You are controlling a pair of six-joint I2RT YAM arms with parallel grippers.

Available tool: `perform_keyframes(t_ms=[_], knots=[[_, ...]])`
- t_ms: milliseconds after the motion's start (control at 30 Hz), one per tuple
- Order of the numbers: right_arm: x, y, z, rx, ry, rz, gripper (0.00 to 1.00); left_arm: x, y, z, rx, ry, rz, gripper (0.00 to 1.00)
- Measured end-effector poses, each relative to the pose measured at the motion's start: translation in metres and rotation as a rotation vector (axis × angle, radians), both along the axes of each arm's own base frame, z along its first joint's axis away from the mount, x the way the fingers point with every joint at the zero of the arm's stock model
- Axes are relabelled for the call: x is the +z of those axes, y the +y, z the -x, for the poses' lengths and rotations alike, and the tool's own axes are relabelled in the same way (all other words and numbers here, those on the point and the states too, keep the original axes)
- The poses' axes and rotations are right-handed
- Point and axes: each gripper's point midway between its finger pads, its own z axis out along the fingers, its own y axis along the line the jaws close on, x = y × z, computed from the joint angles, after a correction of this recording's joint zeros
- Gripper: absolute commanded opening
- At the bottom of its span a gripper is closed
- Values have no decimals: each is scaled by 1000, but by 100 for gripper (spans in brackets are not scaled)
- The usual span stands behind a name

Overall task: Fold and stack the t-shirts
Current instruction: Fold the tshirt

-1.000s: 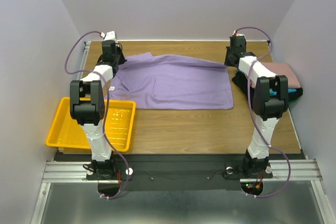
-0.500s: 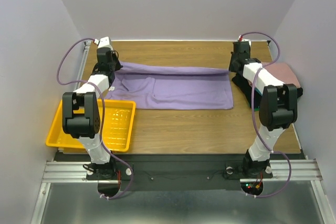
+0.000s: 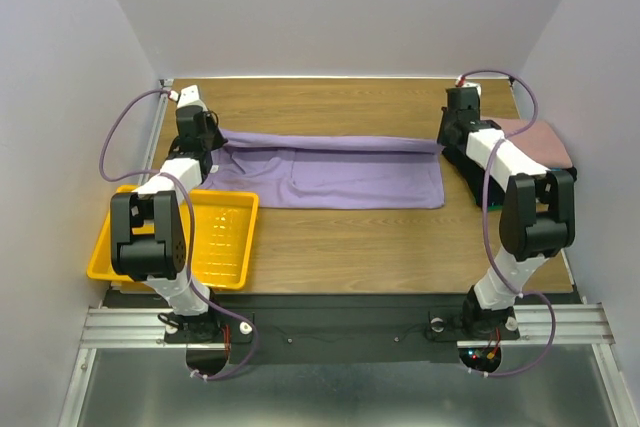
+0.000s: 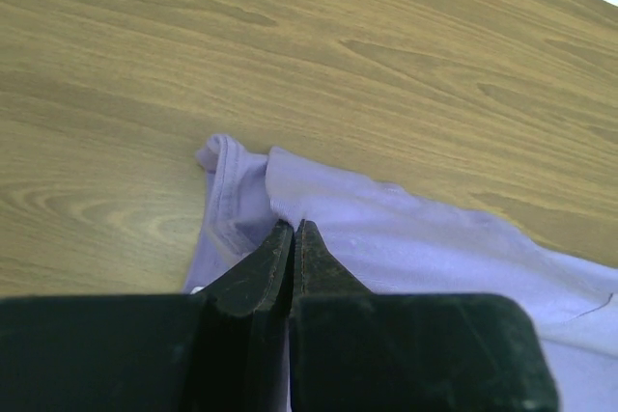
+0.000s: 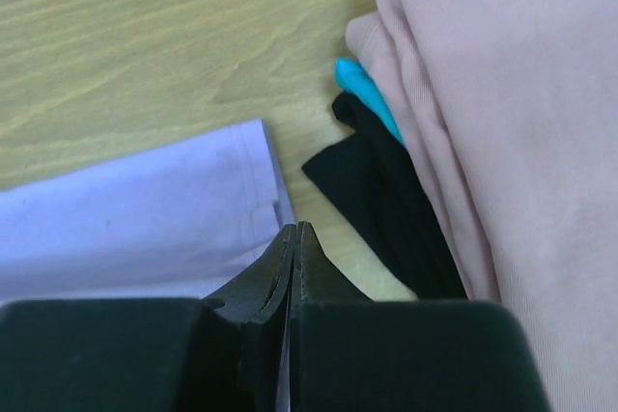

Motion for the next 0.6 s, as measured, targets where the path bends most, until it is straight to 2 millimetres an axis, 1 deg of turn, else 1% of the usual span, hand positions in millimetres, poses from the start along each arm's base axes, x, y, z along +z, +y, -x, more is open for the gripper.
perform_keyframes(t_ms=[67,133,267,400,500,533,567,600], knots=[[1,2,6,4,-1,-14,0,0,-1,0,-1,-1,9,0],[-3,5,11,9,7,-33,0,-2,-2,1,-4,3,18,0],[-18,9,20,14,42,-58,0,-18,2,11,26,53,19,0],[-29,12,28,13,70,-81,0,-29,5,19,49,101,24,0],[-36,14,32,8,83,-98,1,-35,6,22,60,126,40,16],[-38,15,33,8,88,-103,9,-39,6,23,64,140,46,28],[-41,16,34,8,95,-110,14,-43,5,25,67,154,51,30],[-44,17,34,8,101,-119,18,-47,5,27,73,169,62,35]])
